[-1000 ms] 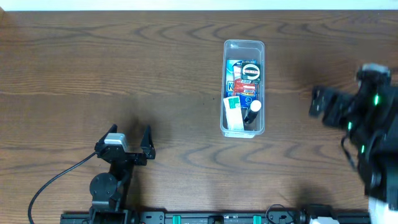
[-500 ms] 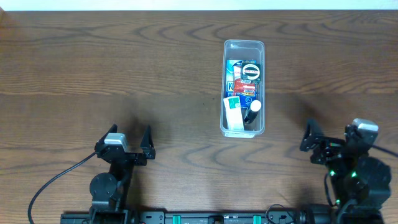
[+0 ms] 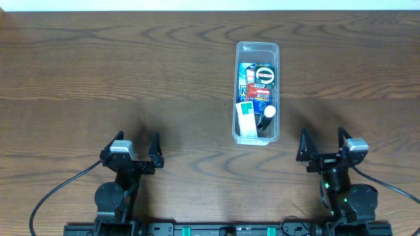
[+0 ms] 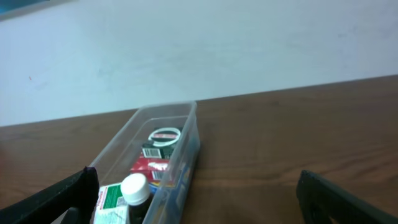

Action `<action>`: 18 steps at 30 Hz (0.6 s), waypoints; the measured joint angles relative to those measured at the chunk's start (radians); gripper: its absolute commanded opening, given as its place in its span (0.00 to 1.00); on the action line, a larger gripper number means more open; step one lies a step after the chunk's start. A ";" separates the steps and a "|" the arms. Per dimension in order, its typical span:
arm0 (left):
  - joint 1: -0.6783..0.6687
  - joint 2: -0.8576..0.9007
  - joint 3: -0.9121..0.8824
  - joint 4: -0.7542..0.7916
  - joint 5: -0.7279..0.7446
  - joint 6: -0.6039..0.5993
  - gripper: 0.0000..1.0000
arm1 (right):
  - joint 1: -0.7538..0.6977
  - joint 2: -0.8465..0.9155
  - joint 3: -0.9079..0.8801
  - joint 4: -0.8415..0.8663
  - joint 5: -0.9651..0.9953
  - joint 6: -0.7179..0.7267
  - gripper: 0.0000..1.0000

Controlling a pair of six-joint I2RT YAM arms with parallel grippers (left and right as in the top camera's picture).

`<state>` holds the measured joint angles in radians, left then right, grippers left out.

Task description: Pack container

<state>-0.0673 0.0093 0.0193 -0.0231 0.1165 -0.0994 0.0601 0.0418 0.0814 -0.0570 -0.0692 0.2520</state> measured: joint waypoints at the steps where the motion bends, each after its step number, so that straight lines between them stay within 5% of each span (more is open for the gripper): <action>1: 0.000 0.000 0.000 0.000 0.000 0.000 0.98 | 0.000 -0.012 -0.011 0.009 0.004 0.000 0.99; 18: 0.000 0.000 0.000 0.000 0.000 0.000 0.98 | 0.000 -0.030 -0.074 -0.010 0.054 -0.074 0.99</action>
<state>-0.0673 0.0093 0.0193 -0.0231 0.1165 -0.0994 0.0605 0.0116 0.0071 -0.0666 -0.0151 0.1776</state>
